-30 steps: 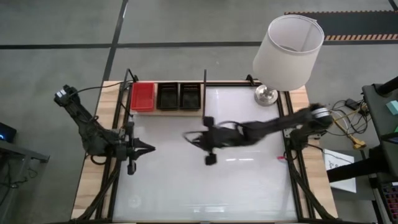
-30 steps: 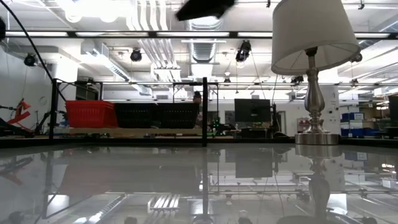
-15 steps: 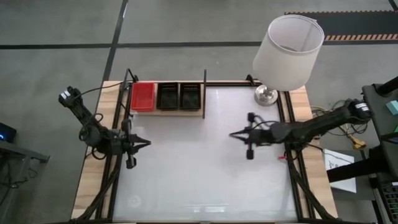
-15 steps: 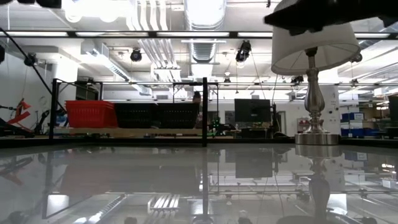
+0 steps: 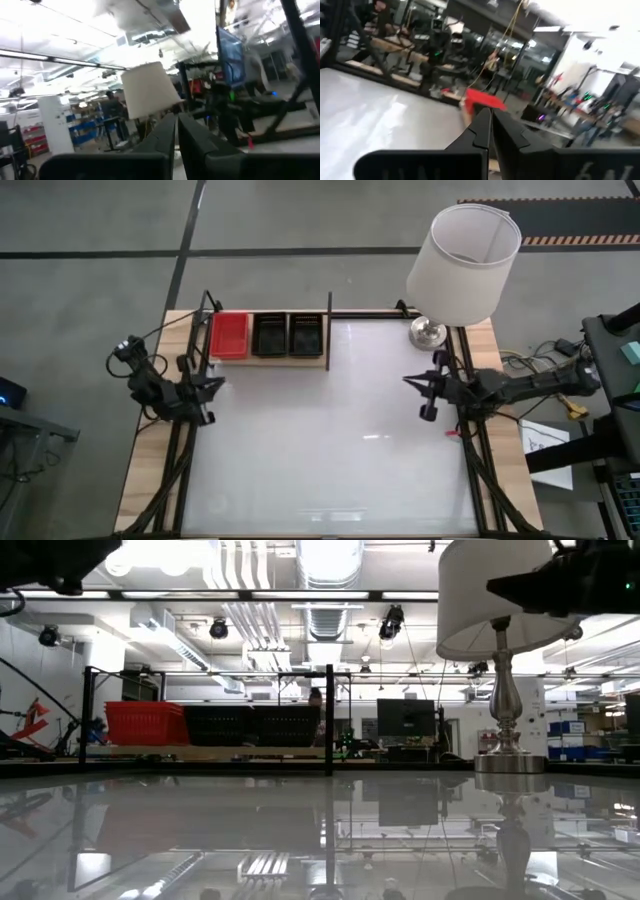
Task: Stack baskets on shelf by color
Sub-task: Return to Home Position
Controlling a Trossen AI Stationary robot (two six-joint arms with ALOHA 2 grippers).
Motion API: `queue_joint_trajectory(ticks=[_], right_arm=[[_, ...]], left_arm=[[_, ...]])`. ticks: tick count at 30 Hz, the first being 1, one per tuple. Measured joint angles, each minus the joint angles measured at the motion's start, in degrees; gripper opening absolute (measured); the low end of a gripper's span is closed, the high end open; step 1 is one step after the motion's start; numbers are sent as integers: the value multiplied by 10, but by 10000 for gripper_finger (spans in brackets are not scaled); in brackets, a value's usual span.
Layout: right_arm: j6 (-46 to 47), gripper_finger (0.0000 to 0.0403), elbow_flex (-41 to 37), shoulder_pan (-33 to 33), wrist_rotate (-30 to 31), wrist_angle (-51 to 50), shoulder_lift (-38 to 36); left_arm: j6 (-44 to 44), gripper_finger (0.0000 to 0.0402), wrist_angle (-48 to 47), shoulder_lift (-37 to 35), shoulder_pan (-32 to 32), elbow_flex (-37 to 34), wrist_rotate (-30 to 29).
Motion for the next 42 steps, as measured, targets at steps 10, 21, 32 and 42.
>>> queue_joint_trajectory(ticks=[10,21,32,42], right_arm=[[-36,9,-58,-29,-40,11,-157],[27,9,-59,-29,-29,-4,-136],[29,9,-59,-29,-30,-2,-128],[29,9,-59,-29,-30,-3,-127]], left_arm=[[119,6,149,23,36,-1,-47],[122,6,145,20,36,-2,-78],[122,6,146,30,36,-2,-78],[122,6,146,31,36,-3,-78]])
